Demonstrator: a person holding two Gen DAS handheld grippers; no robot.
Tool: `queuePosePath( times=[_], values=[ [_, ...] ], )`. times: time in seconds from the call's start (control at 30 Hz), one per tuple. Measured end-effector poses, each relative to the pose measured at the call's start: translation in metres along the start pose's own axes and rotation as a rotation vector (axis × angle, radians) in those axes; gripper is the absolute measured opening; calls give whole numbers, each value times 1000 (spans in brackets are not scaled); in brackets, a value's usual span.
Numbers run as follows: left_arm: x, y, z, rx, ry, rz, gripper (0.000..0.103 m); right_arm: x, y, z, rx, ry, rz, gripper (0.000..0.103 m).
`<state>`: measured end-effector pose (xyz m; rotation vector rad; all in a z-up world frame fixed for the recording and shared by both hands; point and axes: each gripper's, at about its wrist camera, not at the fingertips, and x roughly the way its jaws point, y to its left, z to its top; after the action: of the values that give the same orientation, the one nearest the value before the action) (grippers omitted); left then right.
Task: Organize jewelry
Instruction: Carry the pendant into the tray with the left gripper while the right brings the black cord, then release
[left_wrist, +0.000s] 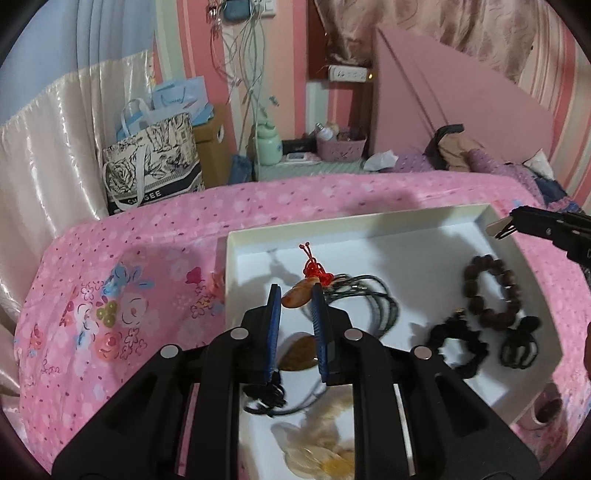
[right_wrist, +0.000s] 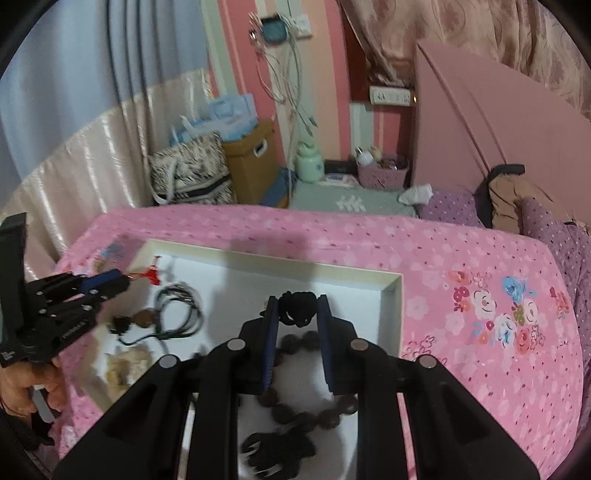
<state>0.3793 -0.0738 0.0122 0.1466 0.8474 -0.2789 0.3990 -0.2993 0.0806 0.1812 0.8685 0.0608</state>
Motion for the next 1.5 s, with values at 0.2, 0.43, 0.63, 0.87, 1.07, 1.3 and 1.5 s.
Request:
queuePosePath(
  times=[0.2, 0.43, 0.63, 0.87, 1.07, 1.3, 1.5],
  values=[
    [23, 9, 1, 12, 36, 30, 15, 24, -11, -2, 5, 59, -37, 21],
    [38, 13, 6, 1, 75, 51, 15, 44, -21, -5, 6, 110, -106, 21],
    [49, 14, 10, 19, 110, 96, 15, 49, -23, -5, -10, 127, -140, 21],
    [52, 8, 12, 38, 116, 129, 17, 53, -24, -9, -13, 139, -176, 22],
    [42, 7, 13, 35, 99, 127, 23, 42, -22, -7, -23, 118, -174, 23],
    [-9, 6, 11, 24, 15, 115, 51, -19, -13, -7, -46, -3, -174, 42],
    [-75, 6, -22, 6, -99, 103, 63, -94, -15, -46, -36, -133, -129, 64]
  ],
)
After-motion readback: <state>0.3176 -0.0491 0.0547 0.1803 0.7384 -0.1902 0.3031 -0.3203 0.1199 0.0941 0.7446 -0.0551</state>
